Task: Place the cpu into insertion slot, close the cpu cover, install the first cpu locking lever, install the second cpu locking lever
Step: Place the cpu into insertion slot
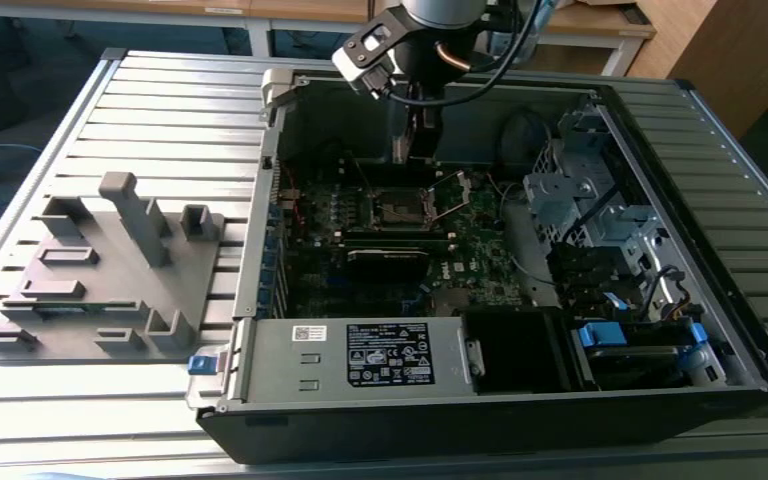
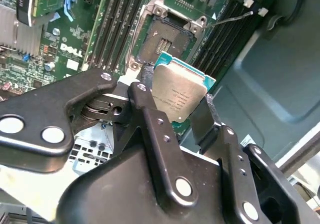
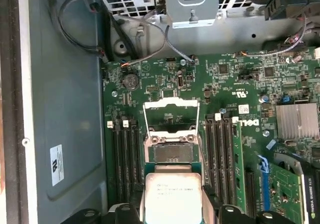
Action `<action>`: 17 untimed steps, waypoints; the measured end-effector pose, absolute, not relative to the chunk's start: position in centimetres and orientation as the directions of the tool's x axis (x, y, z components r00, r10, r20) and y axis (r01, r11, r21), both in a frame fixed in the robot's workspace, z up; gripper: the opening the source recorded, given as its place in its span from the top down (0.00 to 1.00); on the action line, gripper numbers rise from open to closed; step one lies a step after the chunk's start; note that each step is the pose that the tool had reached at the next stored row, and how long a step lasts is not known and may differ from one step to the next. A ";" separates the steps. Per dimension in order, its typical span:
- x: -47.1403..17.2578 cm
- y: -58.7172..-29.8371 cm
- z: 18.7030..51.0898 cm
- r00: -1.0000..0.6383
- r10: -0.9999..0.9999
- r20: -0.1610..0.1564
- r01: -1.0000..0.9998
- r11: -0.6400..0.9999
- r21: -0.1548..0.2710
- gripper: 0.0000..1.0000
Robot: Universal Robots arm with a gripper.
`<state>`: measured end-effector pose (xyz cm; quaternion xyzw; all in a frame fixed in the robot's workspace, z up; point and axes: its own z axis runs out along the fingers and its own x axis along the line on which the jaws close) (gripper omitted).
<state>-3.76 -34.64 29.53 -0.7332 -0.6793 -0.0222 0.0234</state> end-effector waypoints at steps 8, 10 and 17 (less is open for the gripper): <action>-3.8 -34.7 29.3 0.071 0.993 0.091 0.997 -0.072 0.006 0.46; -3.8 -34.7 29.3 0.071 0.993 0.091 0.997 -0.072 0.006 0.46; -3.8 -34.7 29.3 0.071 0.993 0.091 0.997 -0.072 0.007 0.46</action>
